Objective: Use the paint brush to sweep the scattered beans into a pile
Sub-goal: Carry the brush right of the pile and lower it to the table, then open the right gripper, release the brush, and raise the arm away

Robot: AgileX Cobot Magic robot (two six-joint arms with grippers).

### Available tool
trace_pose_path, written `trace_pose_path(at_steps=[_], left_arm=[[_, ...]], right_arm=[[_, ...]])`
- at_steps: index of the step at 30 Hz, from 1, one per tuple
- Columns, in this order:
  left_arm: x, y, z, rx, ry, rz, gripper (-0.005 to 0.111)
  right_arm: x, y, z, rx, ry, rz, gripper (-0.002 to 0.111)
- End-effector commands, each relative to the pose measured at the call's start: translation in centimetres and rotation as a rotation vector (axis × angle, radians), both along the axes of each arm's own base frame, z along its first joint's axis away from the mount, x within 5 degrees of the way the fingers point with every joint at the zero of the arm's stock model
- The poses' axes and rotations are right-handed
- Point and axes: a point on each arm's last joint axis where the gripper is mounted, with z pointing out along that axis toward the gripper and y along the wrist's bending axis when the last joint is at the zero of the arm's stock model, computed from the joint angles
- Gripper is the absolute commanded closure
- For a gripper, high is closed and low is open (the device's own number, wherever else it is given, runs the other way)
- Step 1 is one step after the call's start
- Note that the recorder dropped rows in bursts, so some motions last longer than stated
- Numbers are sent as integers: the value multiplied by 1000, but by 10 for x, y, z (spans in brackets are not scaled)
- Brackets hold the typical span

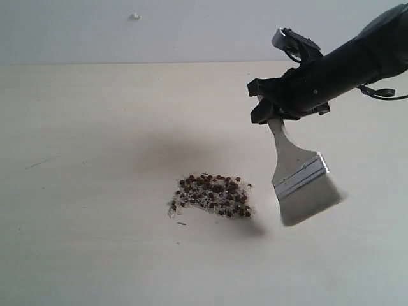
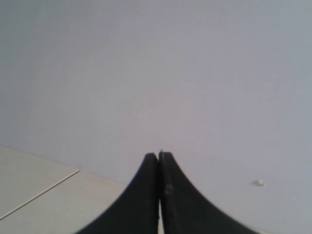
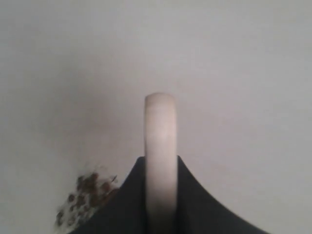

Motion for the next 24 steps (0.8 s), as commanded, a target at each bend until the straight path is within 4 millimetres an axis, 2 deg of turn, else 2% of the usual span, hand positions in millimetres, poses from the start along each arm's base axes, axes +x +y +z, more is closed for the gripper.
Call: trace_pose_path(at_steps=[1,8,13,17,19,21,24], left_arm=[[-1,0,-1,-1,-2,3,107],[-1,0,-1,-1,-2,3,107],[-1,0,-1,-1,-2,3,107],[-1,0,-1,-1,-2,3,107],[-1,0,-1,-1,-2,3,107],[-1,0,-1,-1,-2,3,107],[-1,0,-1,-1,-2,3,107]], right_arm=[[3,-9,-13,-47,-65,-131,108],[4,-18,-30,-90,-50,-275,108],[6,-22,-40,-145,-68,-265,107],[8,-24,-41,-174,-89,-272,91],[9,-26,-40,-185,-103,-290,76],[11,-28,-40,-197,-120,-306,71],[13,-31,-39,-214,-143,-339,69]])
